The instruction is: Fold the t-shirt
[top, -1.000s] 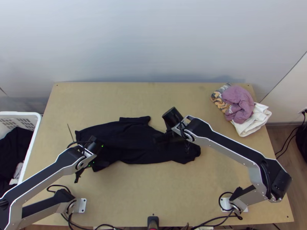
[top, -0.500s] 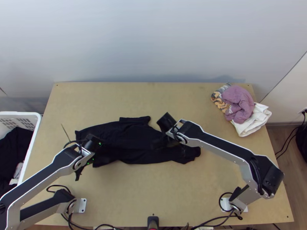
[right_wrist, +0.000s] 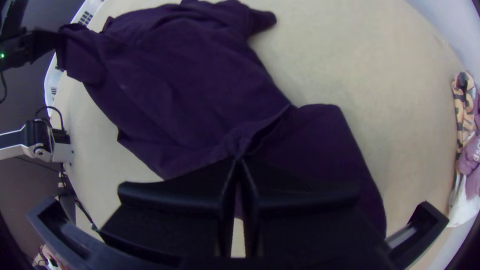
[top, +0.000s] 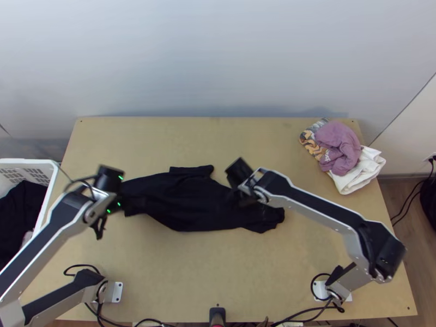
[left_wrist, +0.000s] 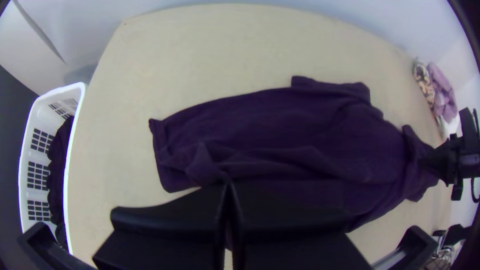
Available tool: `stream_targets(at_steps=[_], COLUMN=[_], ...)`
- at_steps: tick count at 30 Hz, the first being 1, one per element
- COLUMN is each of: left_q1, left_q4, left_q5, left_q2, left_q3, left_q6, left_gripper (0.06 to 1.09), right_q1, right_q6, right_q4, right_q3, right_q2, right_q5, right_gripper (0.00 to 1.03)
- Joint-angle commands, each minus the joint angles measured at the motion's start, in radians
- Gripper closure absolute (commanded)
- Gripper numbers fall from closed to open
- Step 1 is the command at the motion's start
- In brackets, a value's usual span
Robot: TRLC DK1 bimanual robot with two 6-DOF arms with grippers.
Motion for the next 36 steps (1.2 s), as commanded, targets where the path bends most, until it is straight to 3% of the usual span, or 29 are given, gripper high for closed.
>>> stream_targets(at_steps=[1,11,21,36], left_q1=[0.128,0.271,0.320,0.076], left_q4=[-0.074,-0.090,-0.064,-0.155], left_q5=[0.078,0.084,0.082,0.093], left_q2=[0.024,0.131,0.140,0.007], left_q3=[0.223,0.586,0.919,1.092], left_q6=[0.008,-0.010,-0.005,0.004], left_gripper=[1.05,1.05,1.05,1.05], right_q1=[-0.093,-0.245,-0.255,-0.217], right_q6=[-0.021,-0.098,-0.233,-0.558], right_q4=[0.003,-0.031,-0.002,0.212], right_q3=[0.050,0.274,0.414,0.377], right_q2=[-0.095,-0.234,-0.359,-0.647], right_q5=[0.011,0.174,0.401,0.656], right_gripper=[1.00,1.00,1.00,1.00])
